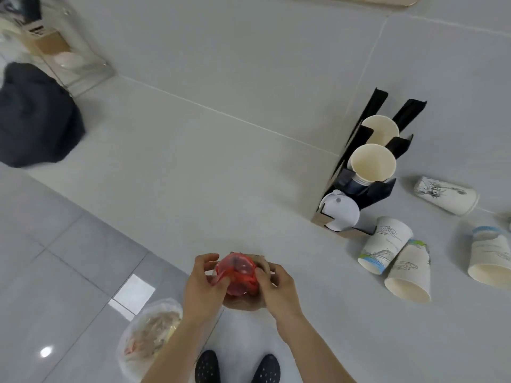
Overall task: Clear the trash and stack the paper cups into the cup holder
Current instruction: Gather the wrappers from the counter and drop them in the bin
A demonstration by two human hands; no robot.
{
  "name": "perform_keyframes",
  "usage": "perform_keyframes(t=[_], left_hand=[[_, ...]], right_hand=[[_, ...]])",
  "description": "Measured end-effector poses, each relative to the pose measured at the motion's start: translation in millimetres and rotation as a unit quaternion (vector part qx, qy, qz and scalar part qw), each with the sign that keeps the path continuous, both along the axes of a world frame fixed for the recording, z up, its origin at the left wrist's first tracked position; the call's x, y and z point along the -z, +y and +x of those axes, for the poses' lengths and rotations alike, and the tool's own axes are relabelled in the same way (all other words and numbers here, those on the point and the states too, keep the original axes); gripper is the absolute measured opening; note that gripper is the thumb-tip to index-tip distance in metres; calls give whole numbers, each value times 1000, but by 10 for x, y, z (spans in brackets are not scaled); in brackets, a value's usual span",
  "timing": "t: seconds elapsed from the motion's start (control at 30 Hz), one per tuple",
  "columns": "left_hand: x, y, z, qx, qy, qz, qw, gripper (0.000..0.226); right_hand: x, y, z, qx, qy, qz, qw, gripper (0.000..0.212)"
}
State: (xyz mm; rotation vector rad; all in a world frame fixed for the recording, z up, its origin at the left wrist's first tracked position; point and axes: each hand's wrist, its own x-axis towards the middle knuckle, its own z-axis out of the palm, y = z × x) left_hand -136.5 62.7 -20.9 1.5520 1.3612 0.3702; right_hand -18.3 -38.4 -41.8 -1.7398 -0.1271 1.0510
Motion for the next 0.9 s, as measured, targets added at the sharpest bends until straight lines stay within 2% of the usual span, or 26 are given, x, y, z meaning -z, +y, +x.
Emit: perform_keyframes(t=[0.33, 0.4, 0.57, 0.77, 0.9], left_hand=[[297, 205, -1291, -147, 40, 10, 988, 33], [381, 223, -1540, -177, 48, 1, 983, 34], [640, 207, -2106, -218, 45, -35, 974, 30], [1078, 212, -2693, -239, 47, -101, 965, 42], [1345, 348, -2923, -251, 51, -123, 959, 35]], right_hand=[[8, 542, -1145, -156, -9, -26, 987, 61], [96, 630, -1370, -186, -27, -49, 981, 58], [428, 800, -1933, -221, -51, -93, 970, 37], [917, 968, -2507, -263, -71, -171, 947, 32], [1185, 1141, -2773, -284, -76, -198, 935, 33]])
